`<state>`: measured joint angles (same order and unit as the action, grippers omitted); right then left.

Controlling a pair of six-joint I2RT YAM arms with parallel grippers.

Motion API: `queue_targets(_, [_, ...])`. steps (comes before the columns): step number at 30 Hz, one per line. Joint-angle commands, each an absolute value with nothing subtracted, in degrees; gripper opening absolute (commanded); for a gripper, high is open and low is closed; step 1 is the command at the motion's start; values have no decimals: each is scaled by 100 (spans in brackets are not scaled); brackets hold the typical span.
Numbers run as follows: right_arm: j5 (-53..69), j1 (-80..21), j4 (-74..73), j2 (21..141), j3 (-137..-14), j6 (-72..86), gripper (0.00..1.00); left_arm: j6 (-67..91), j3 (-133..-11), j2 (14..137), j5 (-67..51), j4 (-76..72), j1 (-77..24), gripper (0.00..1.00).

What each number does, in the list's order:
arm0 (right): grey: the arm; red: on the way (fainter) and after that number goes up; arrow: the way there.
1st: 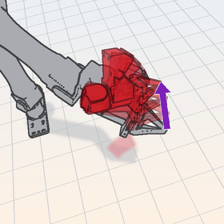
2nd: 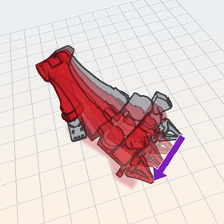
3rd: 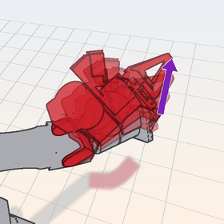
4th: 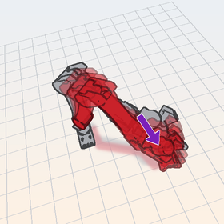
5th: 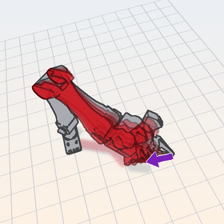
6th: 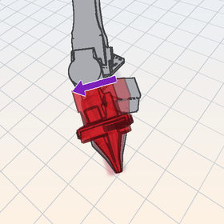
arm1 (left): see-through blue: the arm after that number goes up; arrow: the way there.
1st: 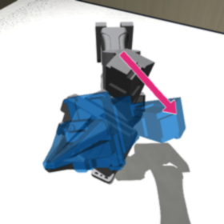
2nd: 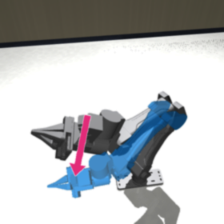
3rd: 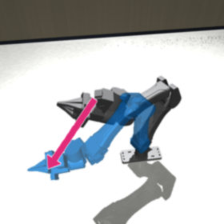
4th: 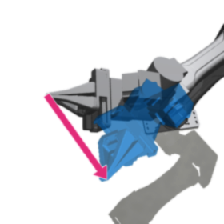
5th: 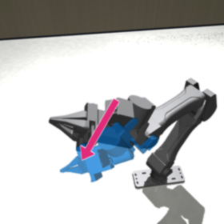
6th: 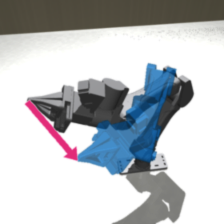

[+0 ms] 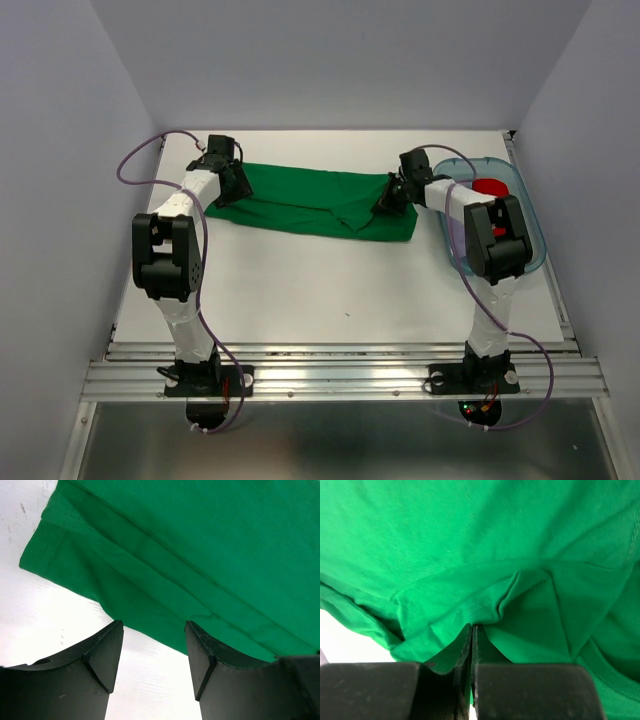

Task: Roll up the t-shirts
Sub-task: Fold the T-shirt at the center of the board.

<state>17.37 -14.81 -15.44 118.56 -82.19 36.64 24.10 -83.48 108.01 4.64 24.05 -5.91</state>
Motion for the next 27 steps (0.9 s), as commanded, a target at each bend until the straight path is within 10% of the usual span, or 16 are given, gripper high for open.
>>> queue_targets(1, [1653,-1494,-1151,11760,-8604,3779,1,2320,-8393,10362,571,2461,-615,63])
queue_targets(27, [1784,-1494,-879,12392,-9501,4271,1,2241,-8402,10485,510,2540,-615,63])
